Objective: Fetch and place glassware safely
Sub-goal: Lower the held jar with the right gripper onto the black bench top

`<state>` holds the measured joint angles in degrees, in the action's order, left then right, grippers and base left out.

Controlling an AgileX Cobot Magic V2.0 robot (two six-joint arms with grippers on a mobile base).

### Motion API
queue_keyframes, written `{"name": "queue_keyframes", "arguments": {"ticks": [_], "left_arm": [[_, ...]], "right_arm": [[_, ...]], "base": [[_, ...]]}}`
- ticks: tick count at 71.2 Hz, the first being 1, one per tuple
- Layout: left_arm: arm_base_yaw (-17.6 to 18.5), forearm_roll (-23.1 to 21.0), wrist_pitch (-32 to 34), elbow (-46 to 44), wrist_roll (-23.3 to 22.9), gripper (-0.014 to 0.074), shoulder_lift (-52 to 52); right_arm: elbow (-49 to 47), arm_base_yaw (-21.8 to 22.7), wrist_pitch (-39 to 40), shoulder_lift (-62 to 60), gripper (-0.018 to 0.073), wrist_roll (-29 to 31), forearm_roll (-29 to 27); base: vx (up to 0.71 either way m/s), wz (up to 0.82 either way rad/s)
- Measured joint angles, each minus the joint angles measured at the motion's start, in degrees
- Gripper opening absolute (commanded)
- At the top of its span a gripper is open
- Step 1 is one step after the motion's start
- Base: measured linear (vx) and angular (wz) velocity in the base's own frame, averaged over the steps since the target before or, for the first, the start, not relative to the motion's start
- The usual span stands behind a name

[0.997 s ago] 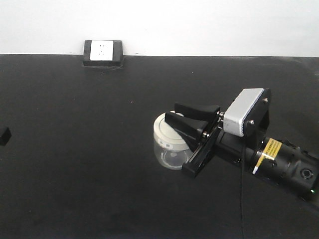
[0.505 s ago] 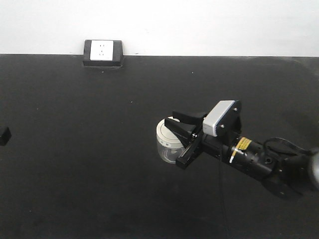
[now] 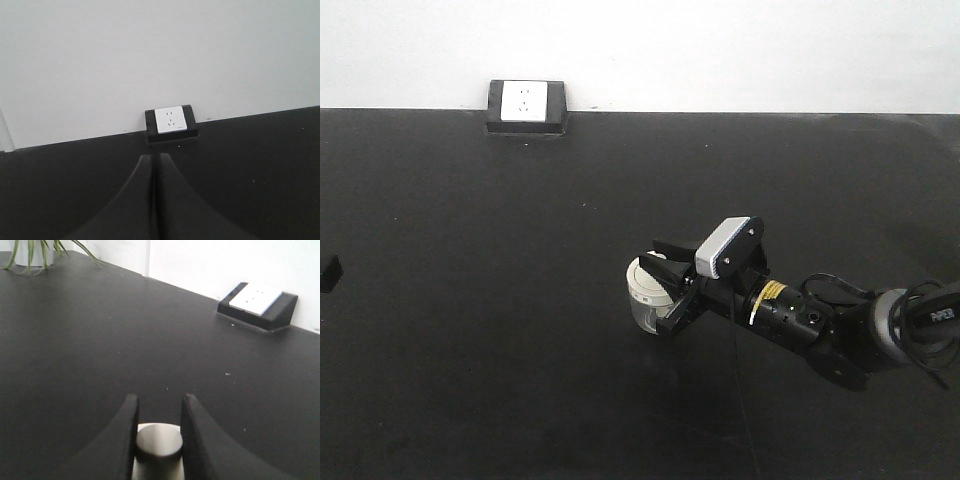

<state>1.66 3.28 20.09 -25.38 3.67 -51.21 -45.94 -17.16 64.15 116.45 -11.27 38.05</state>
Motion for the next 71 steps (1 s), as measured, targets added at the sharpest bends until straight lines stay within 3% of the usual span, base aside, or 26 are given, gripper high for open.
{"name": "queue_keyframes", "arguments": {"ticks": [22,33,63,71], "left_arm": [[0.00,0.00,0.00,0.00,0.00,-0.0007,0.00],[0.00,0.00,0.00,0.00,0.00,-0.0007,0.00],[0.00,0.00,0.00,0.00,0.00,-0.0007,0.00],[0.00,0.00,0.00,0.00,0.00,-0.0007,0.00]], "right_arm": [[-0.64,0.00,3.48,2.76,0.0013,0.29,-5.36],[-0.64,0.00,3.55,2.76,0.0089,0.29,-5.47],[-0.64,0.00,2.31,2.95,0.0599,0.40,-5.95],[-0.64,0.00,2.00,2.97,0.0643,0.40,-5.82]], "base": [[0.00,0.00],[0.00,0.00],[0.00,0.00],[0.00,0.00]]}}
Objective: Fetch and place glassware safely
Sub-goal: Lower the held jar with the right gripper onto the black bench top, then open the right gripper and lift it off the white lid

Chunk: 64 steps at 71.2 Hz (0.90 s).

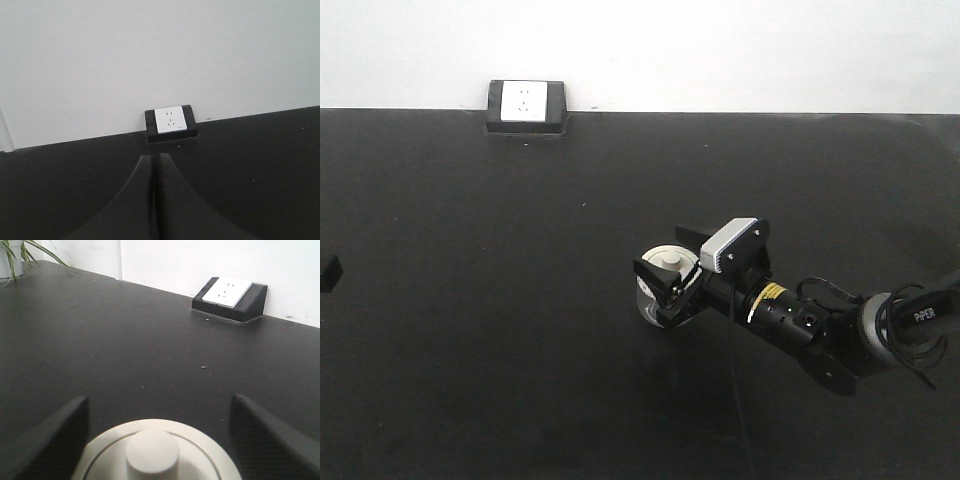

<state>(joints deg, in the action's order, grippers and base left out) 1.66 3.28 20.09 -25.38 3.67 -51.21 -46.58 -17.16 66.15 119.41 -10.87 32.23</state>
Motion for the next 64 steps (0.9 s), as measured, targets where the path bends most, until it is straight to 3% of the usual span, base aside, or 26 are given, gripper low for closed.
{"name": "queue_keyframes", "arguments": {"ticks": [29,46,64], "left_arm": [[0.00,0.00,0.00,0.00,0.00,-0.0007,0.00],[0.00,0.00,0.00,0.00,0.00,-0.0007,0.00],[0.00,0.00,0.00,0.00,0.00,-0.0007,0.00]], "right_arm": [[0.11,0.00,-0.43,-2.28,0.0576,-0.50,2.42],[0.14,0.00,-0.86,-8.52,0.0568,-5.26,2.52],[0.14,0.00,-13.12,-20.52,0.0526,-11.60,2.93]], "base": [[0.00,0.00],[0.00,0.00],[0.00,0.00]]}}
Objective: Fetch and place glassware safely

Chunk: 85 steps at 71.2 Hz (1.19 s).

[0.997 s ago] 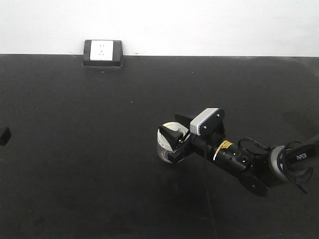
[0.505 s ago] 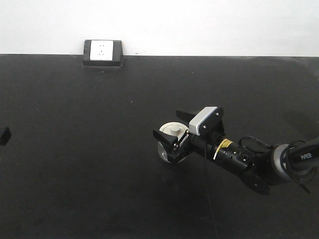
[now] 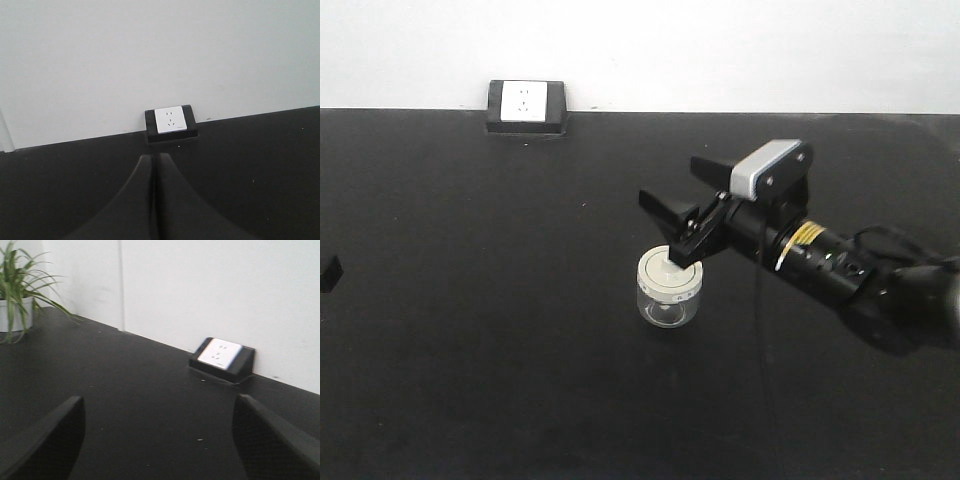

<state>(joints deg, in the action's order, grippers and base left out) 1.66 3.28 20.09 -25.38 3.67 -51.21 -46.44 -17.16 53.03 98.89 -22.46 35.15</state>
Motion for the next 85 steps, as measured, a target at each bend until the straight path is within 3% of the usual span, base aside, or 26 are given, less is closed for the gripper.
{"name": "queue_keyframes", "arguments": {"ticks": [12,27,36,56,85], "left_arm": [[0.00,0.00,0.00,0.00,0.00,-0.0007,0.00],[0.00,0.00,0.00,0.00,0.00,-0.0007,0.00],[0.00,0.00,0.00,0.00,0.00,-0.0007,0.00],[0.00,0.00,0.00,0.00,0.00,-0.0007,0.00],[0.00,0.00,0.00,0.00,0.00,-0.0007,0.00]], "right_arm": [[0.07,0.00,-16.85,-10.87,0.0375,-3.24,-0.06],[0.63,0.00,-36.65,-24.22,-0.0015,-4.14,-2.14],[1.13,0.00,-43.22,-30.96,-0.0009,-4.37,-3.40],[9.18,0.00,-47.62,-45.51,-0.0003,-4.43,-4.64],[16.18,0.00,-63.84,-65.08,-0.0003,-4.95,-5.19]], "base": [[0.00,0.00],[0.00,0.00],[0.00,0.00],[0.00,0.00],[0.00,0.00]]}}
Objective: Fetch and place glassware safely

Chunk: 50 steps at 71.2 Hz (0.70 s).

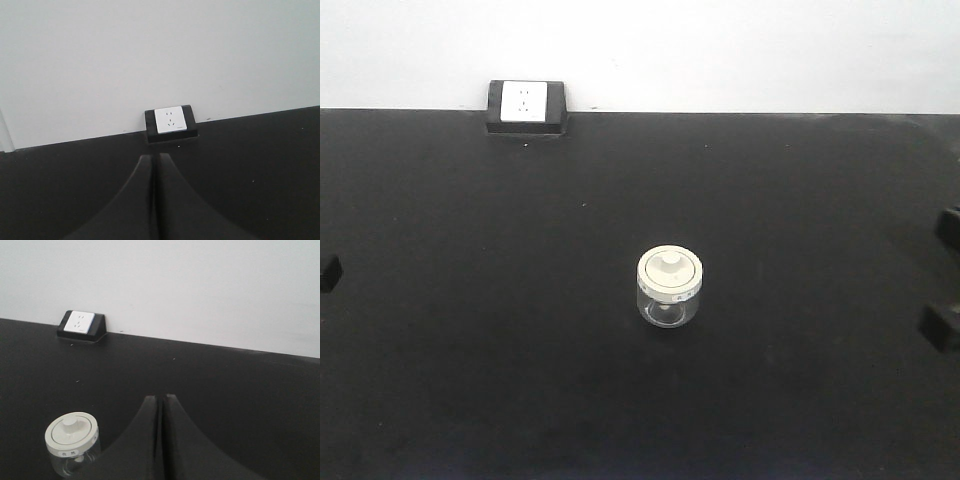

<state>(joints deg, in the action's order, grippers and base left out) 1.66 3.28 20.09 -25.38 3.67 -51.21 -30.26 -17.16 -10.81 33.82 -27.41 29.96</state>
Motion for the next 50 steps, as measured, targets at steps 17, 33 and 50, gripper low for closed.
{"name": "queue_keyframes", "arguments": {"ticks": [17,33,50], "left_arm": [[0.00,0.00,0.00,0.00,0.00,-0.0007,0.00],[0.00,-0.01,0.00,0.00,0.06,-0.0007,0.00],[0.00,-0.01,0.00,0.00,0.06,-0.0007,0.00]], "right_arm": [[2.21,0.00,-5.15,-10.23,-0.0003,-0.04,0.00],[2.47,0.00,-6.79,-15.28,-0.0003,-0.04,0.24],[2.47,0.00,-7.00,-16.02,-0.0003,-0.04,0.78]], "base": [[0.00,0.00],[0.00,0.00],[0.00,0.00]]}}
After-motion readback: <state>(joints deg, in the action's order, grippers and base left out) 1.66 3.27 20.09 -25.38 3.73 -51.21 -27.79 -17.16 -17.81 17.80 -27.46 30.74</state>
